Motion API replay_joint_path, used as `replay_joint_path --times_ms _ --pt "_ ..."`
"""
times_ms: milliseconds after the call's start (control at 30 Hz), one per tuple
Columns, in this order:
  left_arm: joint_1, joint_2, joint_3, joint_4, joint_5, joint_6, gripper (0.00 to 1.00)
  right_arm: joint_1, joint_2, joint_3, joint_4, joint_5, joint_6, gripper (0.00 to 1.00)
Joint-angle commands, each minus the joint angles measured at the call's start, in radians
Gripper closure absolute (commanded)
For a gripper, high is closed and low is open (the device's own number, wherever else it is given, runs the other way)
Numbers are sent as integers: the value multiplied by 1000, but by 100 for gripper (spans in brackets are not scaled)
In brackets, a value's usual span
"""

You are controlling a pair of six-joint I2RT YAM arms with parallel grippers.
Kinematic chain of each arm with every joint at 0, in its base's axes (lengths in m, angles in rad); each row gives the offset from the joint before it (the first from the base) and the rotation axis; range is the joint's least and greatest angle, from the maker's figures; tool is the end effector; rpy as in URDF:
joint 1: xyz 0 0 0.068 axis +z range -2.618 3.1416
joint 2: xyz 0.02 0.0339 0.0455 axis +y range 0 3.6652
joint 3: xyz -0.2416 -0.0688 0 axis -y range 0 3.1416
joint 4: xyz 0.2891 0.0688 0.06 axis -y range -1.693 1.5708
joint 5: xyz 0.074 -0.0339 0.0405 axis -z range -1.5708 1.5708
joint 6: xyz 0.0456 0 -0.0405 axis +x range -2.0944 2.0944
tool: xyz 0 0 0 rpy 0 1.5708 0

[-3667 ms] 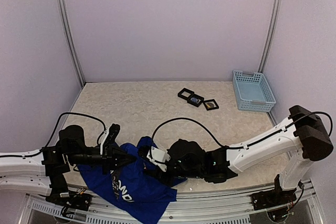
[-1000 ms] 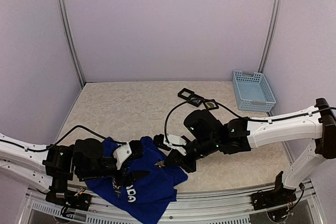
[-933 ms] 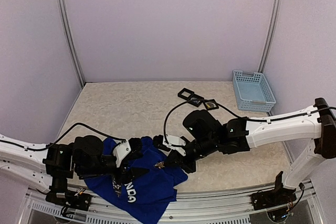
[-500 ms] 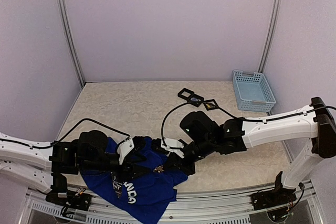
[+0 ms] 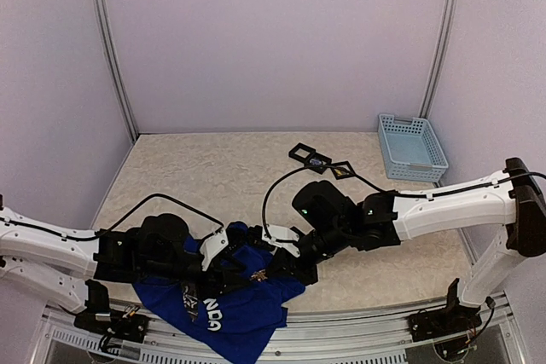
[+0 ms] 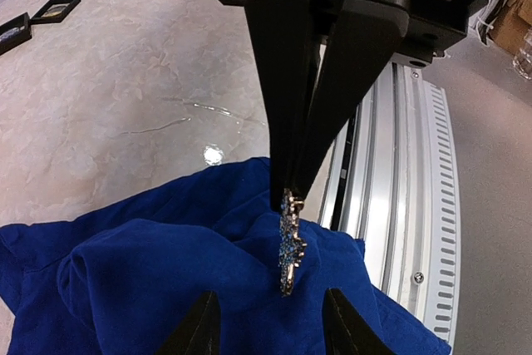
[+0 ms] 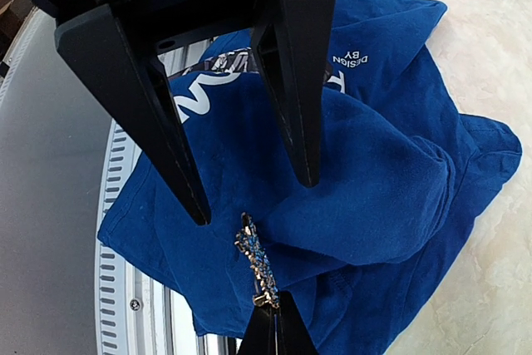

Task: Remove the brooch from the garment
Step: Pass from the right arm to the left

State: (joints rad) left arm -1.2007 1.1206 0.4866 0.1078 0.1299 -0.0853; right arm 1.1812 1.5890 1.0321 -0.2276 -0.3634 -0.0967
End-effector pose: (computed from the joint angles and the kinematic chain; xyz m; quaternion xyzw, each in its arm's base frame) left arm 0.0981 -0.2692 0.1482 0.4852 0.7167 -0.3435 0.3647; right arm 0.1309 0.3614 0.1708 -0.5974 0.6880 0.3374 0.2366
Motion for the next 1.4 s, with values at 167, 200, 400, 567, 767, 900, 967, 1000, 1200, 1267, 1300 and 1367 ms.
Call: replay_joint_path --times_ms 167,200,400,567,767,900,967,1000,1200,1267,1300,1367 --pt "13 52 33 59 42 -12 65 -8 26 34 -19 -20 -9 100" --pt "13 57 37 62 42 -11 65 -8 28 35 -18 -22 -9 100" --pt "13 77 36 70 -64 -22 57 -8 32 36 -23 -30 -11 100" --pt "13 76 31 83 -92 -23 53 -8 32 37 -22 -48 -11 100" --pt "9 72 21 114 -8 -11 53 -8 37 34 -12 -59 -8 100" --pt "3 76 14 146 46 -3 65 -8 38 32 4 -75 -3 100" --pt "1 85 11 155 53 -7 68 -8 33 27 14 -75 0 100" --pt "2 86 9 165 53 -10 68 -8 29 25 19 -75 1 100" --pt "22 9 -62 233 45 -35 61 -8 -16 0 47 -80 5 100" --pt "28 -47 -99 259 45 -36 59 -8 -35 -10 56 -75 7 100" --pt "30 -89 -119 275 45 -35 57 -8 -44 -13 60 -74 9 100" --pt "32 -143 -147 289 45 -32 56 -8 -57 -18 65 -74 10 100"
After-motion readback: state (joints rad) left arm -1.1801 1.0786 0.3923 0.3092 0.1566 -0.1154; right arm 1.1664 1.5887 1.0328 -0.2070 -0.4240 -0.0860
